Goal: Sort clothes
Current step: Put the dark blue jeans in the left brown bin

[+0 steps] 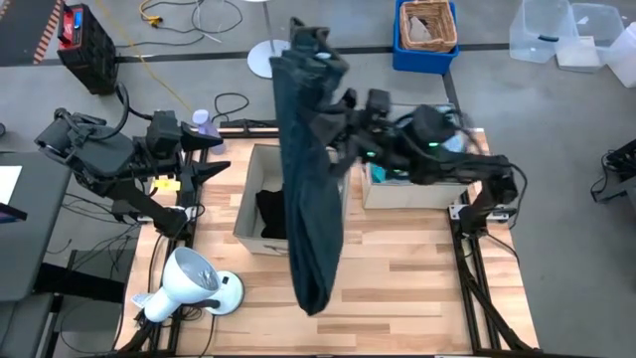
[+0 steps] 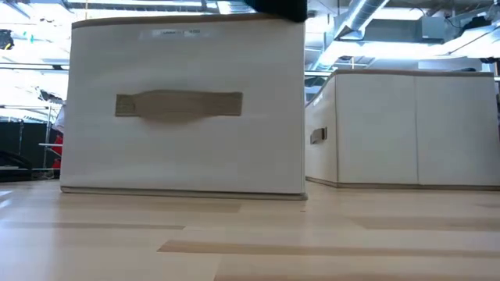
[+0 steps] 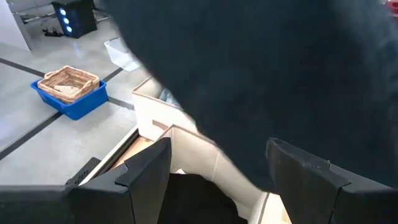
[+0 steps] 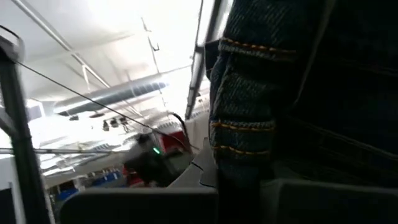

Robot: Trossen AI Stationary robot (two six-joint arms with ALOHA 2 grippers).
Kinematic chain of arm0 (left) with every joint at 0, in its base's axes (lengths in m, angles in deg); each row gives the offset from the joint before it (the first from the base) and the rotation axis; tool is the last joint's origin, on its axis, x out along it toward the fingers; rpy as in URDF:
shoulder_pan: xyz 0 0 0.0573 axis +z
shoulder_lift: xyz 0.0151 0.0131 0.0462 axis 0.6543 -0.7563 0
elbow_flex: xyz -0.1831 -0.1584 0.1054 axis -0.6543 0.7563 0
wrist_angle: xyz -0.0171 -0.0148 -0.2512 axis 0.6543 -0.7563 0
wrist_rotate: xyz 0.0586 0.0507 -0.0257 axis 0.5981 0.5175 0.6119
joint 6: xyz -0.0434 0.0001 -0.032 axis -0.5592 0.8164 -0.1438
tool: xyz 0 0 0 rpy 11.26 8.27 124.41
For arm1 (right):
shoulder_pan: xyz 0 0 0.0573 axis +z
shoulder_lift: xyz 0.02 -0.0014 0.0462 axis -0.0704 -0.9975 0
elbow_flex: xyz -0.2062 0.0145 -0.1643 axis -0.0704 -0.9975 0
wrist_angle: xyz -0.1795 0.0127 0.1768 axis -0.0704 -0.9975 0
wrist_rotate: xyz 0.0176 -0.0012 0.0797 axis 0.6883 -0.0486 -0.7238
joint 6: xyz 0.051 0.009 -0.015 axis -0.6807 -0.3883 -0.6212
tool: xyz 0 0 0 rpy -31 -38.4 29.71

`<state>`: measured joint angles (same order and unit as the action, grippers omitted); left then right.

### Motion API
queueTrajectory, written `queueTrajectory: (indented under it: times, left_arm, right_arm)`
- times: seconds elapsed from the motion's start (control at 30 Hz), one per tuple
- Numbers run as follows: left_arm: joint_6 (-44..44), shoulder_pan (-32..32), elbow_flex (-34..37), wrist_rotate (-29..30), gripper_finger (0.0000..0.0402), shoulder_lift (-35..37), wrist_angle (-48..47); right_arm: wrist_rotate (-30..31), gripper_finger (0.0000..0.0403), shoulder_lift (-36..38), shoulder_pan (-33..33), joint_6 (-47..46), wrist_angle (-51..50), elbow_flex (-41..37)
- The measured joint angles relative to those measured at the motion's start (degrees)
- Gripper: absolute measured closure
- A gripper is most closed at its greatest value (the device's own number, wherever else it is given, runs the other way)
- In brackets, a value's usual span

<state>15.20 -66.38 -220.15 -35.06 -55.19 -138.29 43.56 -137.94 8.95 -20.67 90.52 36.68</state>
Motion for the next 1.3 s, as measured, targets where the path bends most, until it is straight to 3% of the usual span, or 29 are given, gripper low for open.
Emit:
queueTrajectory:
  times: [0.2, 0.5, 0.7, 0.83, 1.13, 1.3]
  left_arm:
    - [-0.04, 0.00, 0.00, -0.07, 0.0146, 0.00, 0.02]
    - [0.22, 0.00, 0.00, -0.07, 0.0146, 0.00, 0.11]
    - [0.24, 0.00, 0.00, -0.07, 0.0146, 0.00, 0.11]
    - [0.68, -0.01, 0.00, -0.06, 0.0146, 0.00, 0.11]
    - [1.33, -0.02, 0.00, 0.53, 0.0146, 0.11, 0.11]
    - [1.31, -0.02, 0.00, 1.38, 0.0146, 1.03, 0.13]
  right_arm:
    - [-2.88, 0.0376, -4.97, -2.32, -7.40, 0.24, 4.18]
    - [-6.31, 0.0376, -8.64, -2.02, -7.26, 4.06, 15.01]
    - [-6.57, 0.0376, -7.79, -1.99, -2.85, 6.05, 14.55]
    - [-5.92, 0.0376, -7.56, -3.61, 2.46, 0.96, 14.55]
    - [-5.94, 0.0376, -12.74, -9.88, -2.69, -1.77, 14.40]
    - [-7.92, 0.0376, -16.12, -10.52, -5.79, 5.31, 14.45]
